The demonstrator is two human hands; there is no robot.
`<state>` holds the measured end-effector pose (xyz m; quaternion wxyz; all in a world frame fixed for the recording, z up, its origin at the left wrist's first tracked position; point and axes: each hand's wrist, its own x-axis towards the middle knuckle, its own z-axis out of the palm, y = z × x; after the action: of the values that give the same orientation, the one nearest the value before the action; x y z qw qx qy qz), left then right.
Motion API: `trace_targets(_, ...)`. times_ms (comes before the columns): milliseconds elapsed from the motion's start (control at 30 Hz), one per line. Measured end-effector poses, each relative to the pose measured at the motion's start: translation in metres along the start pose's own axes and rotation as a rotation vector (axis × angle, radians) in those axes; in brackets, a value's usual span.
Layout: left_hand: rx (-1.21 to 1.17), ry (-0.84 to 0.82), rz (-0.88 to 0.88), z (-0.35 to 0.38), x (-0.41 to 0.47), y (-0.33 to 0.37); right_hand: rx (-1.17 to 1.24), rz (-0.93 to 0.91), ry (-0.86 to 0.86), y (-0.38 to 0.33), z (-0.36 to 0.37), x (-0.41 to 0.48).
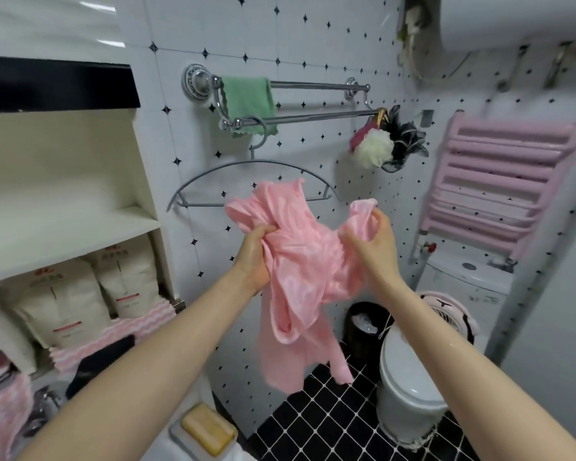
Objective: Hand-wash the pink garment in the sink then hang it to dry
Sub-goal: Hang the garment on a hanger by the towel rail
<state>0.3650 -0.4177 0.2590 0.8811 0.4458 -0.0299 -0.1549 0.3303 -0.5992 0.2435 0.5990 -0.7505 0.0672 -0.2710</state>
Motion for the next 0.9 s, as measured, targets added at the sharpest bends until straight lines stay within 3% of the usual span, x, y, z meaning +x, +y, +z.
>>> trace_targets(67,-0.004,0.009,-0.006,0.006,0.002,0.001,-0.080,-0.299,-0.027,-0.007,-0.004,-0.006)
trace_targets(133,-0.027,-0.019,-0.022,0.011,0.007,0.003,-0.196,-0.473,-0.228,-0.014,-0.001,-0.011)
trace_targets(200,-0.041,-0.050,-0.033,0.015,0.010,0.005,-0.409,-0.477,-0.382,-0.007,0.007,-0.011)
trace_targets(267,-0.045,-0.107,-0.047,0.018,0.010,0.008,-0.479,-0.364,-0.319,0.003,0.014,-0.008)
trace_targets(433,0.160,-0.129,0.058,-0.004,0.019,0.019,0.096,0.089,-0.017,0.007,0.006,0.014)
trace_targets(567,0.282,-0.053,0.163,-0.027,0.026,0.026,0.650,0.387,-0.166,0.006,-0.009,0.030)
trace_targets(700,0.369,-0.024,0.172,-0.036,0.025,0.025,0.865,0.399,-0.203,-0.001,-0.013,0.039)
trace_targets(900,0.818,0.174,0.247,-0.050,0.033,0.019,0.868,0.326,-0.287,-0.021,-0.014,0.043)
